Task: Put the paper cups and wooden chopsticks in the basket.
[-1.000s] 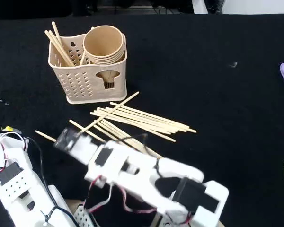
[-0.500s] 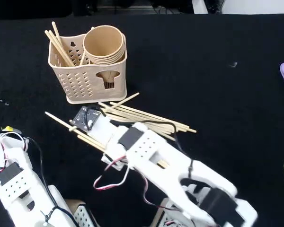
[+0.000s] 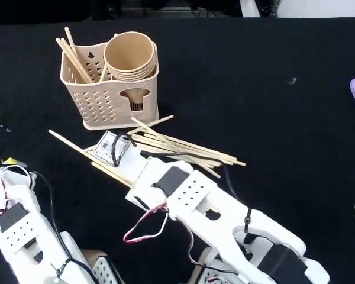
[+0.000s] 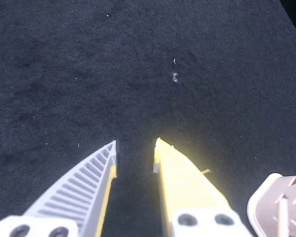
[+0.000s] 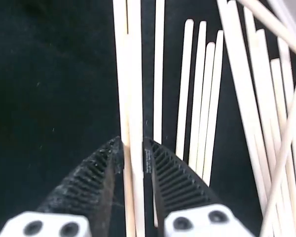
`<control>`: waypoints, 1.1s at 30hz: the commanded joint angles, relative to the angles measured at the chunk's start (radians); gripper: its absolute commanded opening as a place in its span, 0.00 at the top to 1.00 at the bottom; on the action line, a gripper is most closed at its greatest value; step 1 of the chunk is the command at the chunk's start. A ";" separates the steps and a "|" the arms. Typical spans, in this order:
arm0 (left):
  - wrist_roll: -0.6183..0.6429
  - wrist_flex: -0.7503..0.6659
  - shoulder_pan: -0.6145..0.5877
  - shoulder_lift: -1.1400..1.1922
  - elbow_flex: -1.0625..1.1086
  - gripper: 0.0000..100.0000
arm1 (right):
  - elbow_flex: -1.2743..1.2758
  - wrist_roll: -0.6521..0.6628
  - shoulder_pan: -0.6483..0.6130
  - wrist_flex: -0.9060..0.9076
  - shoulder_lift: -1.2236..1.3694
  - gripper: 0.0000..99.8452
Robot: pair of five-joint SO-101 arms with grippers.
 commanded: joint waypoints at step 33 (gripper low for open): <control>0.003 -0.020 -0.002 -0.015 -0.039 0.87 | -0.213 0.002 -0.150 -0.021 0.329 0.81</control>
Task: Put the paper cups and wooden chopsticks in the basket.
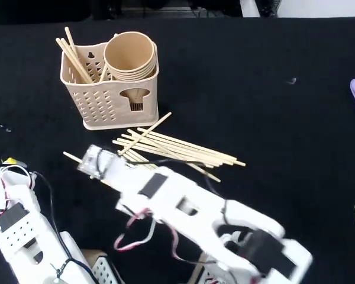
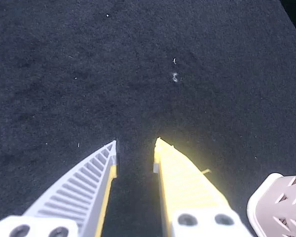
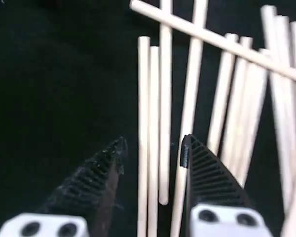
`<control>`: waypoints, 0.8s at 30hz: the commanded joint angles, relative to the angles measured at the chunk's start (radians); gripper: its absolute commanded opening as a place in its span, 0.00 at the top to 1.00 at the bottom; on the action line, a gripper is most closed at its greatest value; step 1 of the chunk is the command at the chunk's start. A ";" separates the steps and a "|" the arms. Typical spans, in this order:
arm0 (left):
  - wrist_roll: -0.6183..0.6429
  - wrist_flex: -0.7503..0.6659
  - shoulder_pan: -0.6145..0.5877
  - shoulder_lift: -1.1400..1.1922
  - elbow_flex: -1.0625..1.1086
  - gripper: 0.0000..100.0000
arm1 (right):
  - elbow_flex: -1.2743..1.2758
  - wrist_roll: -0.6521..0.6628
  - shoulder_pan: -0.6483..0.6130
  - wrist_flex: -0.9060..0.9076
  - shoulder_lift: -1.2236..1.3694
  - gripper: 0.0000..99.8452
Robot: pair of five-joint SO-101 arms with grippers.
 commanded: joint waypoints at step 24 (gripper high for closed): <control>0.003 -0.021 -0.005 -0.015 -0.039 0.87 | -0.180 0.009 -0.060 0.173 0.134 0.86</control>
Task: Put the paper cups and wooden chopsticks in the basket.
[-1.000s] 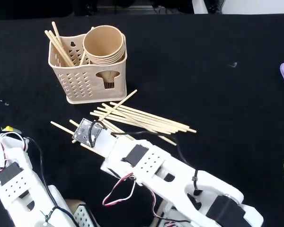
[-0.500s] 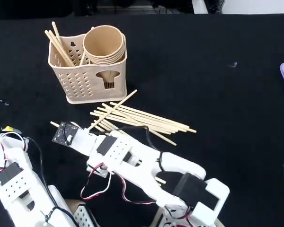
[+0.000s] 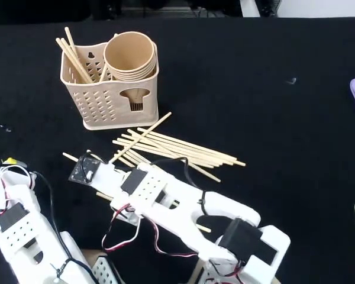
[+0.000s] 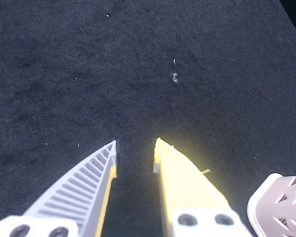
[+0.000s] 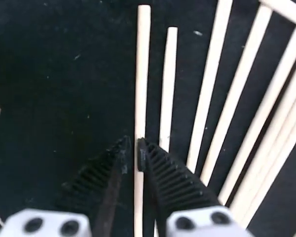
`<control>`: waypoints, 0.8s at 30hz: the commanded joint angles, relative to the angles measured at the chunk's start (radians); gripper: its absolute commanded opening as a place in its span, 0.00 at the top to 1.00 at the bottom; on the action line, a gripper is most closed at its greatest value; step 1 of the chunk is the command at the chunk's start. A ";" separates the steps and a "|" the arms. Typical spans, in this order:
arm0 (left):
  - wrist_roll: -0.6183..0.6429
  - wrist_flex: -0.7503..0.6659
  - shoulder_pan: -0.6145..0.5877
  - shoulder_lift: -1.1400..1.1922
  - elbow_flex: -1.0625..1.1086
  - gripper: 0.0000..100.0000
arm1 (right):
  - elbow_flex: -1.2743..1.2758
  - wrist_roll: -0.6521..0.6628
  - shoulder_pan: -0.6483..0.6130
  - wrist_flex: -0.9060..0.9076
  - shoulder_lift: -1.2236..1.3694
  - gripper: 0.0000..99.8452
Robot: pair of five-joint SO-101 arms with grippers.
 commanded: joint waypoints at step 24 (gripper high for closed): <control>0.003 -0.020 -0.004 -0.015 -0.041 0.87 | -0.022 0.110 0.057 -0.020 -0.124 0.83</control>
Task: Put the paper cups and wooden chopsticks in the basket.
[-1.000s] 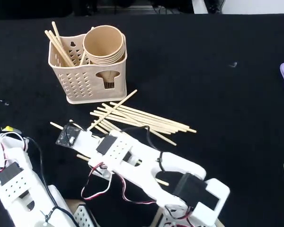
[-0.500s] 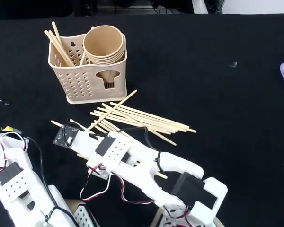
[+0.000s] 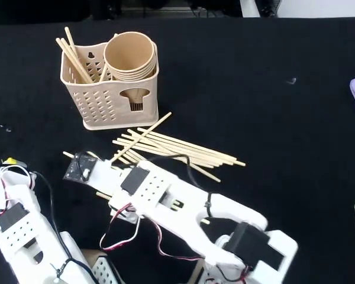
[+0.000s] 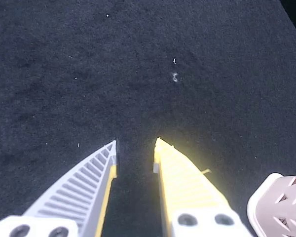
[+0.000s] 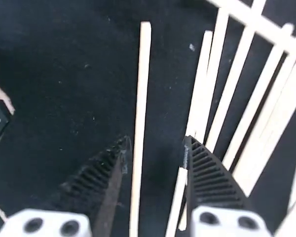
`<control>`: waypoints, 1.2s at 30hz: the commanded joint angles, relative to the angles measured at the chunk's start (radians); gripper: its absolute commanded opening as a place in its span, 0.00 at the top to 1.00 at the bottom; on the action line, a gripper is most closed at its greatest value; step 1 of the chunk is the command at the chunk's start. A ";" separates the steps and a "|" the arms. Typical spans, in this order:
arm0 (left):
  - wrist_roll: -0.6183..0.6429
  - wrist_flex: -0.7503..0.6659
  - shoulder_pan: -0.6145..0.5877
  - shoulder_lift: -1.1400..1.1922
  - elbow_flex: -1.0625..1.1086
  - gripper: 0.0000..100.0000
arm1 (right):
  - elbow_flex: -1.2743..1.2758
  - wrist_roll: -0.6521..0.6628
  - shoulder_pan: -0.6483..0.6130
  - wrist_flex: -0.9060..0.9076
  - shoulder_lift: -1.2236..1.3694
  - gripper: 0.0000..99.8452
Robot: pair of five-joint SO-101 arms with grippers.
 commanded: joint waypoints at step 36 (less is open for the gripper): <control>0.003 -0.021 -0.002 -0.015 -0.041 0.87 | 0.079 -0.028 0.029 -0.054 -0.082 0.87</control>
